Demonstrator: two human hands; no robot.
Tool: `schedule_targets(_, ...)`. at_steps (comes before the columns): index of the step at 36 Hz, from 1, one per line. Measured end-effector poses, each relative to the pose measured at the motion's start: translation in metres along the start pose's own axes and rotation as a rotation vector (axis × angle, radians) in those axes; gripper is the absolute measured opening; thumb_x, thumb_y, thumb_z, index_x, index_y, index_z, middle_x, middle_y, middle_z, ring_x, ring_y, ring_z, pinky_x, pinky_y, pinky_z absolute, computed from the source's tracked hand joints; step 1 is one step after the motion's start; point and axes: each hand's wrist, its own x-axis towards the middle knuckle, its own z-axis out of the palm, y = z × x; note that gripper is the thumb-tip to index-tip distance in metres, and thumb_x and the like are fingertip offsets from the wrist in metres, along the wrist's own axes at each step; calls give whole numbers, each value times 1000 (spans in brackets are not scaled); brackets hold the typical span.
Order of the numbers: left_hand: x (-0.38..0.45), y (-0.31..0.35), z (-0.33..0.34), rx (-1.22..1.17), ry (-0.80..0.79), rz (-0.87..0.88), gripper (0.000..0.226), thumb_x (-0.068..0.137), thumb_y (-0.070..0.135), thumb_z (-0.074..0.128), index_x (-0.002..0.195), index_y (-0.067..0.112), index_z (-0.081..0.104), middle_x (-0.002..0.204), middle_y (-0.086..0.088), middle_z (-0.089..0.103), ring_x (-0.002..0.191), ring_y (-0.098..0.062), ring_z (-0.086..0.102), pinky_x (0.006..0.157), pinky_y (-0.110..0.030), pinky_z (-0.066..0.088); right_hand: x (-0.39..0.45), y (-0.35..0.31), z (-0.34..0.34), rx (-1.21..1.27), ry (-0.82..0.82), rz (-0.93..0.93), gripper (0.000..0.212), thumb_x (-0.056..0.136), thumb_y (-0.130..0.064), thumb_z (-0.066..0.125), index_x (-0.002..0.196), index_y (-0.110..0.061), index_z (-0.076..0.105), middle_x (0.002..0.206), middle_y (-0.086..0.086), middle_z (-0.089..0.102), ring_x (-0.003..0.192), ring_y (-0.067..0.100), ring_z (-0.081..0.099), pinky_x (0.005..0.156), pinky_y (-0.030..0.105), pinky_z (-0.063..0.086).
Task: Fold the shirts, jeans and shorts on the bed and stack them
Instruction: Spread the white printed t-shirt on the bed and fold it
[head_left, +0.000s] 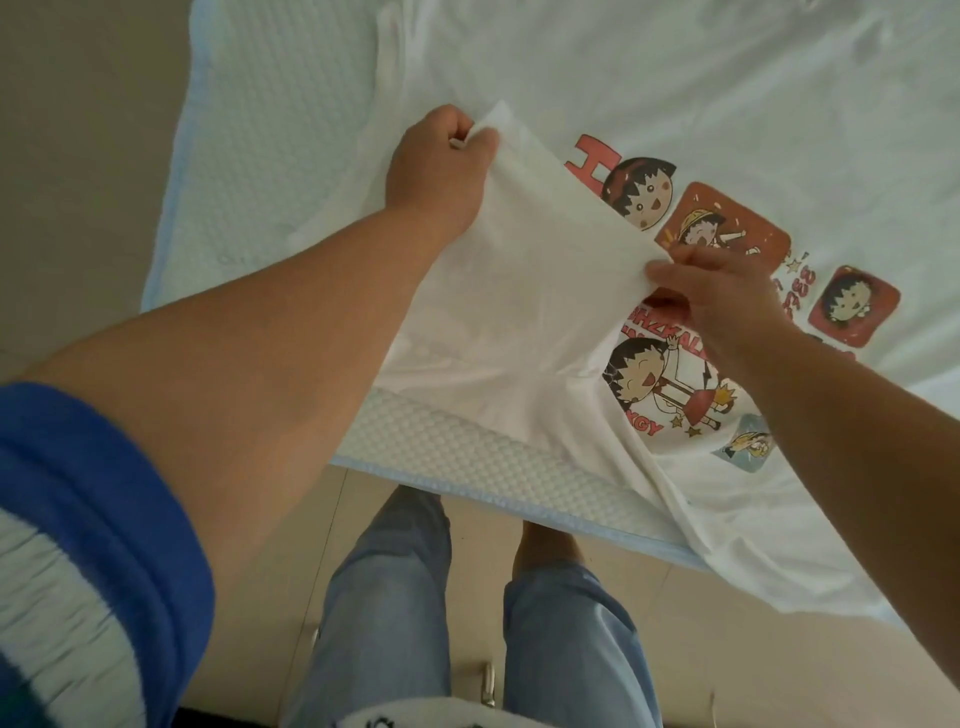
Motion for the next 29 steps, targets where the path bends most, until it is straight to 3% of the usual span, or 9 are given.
schedule_targets(3, 2, 3, 4, 17, 32, 16, 32, 88, 37, 54, 63, 27, 38, 62, 13, 44, 61, -7, 43, 50, -15, 33, 7, 1, 2, -113, 63, -35, 6, 84, -17, 69, 81, -19, 63, 87, 1, 70, 77, 15, 69, 70, 26, 58)
schedule_targets(5, 1, 3, 4, 8, 41, 20, 30, 88, 36, 56, 64, 28, 40, 63, 14, 45, 58, -1, 42, 48, -6, 33, 9, 2, 4, -181, 120, -83, 13, 83, -21, 71, 86, -24, 59, 84, -4, 67, 69, 10, 67, 63, 21, 57)
schedule_targets(8, -6, -2, 0, 25, 50, 36, 14, 84, 36, 60, 78, 28, 51, 67, 16, 48, 66, -3, 48, 52, -6, 30, 6, 6, 7, -247, 196, -118, 24, 83, -26, 70, 102, -25, 56, 83, -7, 64, 66, 4, 64, 54, 15, 52)
schedule_targets(11, -21, -12, -15, 54, 43, 28, 27, 80, 34, 63, 104, 25, 58, 84, 15, 54, 80, -7, 54, 72, -17, 41, -2, 11, 13, -412, 306, -139, 36, 82, -28, 69, 114, -25, 53, 98, -10, 56, 84, 7, 57, 73, 21, 50)
schedule_targets(13, -35, -22, -31, 105, 52, 28, 32, 79, 32, 63, 109, 23, 60, 96, 9, 57, 88, -10, 56, 80, -24, 44, -13, 13, 20, -544, 352, -175, 44, 81, -27, 67, 121, -24, 49, 118, -6, 47, 101, 11, 47, 88, 28, 43)
schedule_targets(16, -62, -44, -57, 204, 53, 19, 30, 80, 29, 64, 108, 21, 61, 102, 2, 60, 92, -15, 56, 81, -26, 41, -27, 10, 32, -686, 305, -265, 51, 83, -27, 63, 130, -20, 44, 133, 2, 38, 123, 19, 36, 106, 35, 29)
schedule_targets(21, -99, -85, -93, 422, -47, -38, 47, 77, 39, 69, 119, 19, 60, 107, -1, 62, 103, -27, 53, 86, -36, 38, -13, -18, 52, -861, 231, -331, 58, 85, -41, 57, 135, -17, 38, 141, 7, 35, 133, 29, 27, 110, 46, 17)
schedule_targets(25, -107, -106, -99, 587, -199, -57, 50, 77, 48, 64, 118, 21, 58, 107, -6, 64, 110, -31, 49, 85, -39, 36, 19, -46, 62, -1008, 194, -288, 57, 86, -51, 52, 126, -10, 46, 129, 14, 49, 123, 34, 40, 104, 48, 27)
schedule_targets(29, -103, -112, -99, 658, -197, -25, 40, 81, 47, 56, 107, 18, 63, 92, -7, 60, 107, -32, 48, 83, -37, 32, 28, -55, 66, -1029, 59, -296, 38, 87, -41, 54, 111, -11, 58, 110, 16, 59, 108, 36, 52, 94, 46, 44)
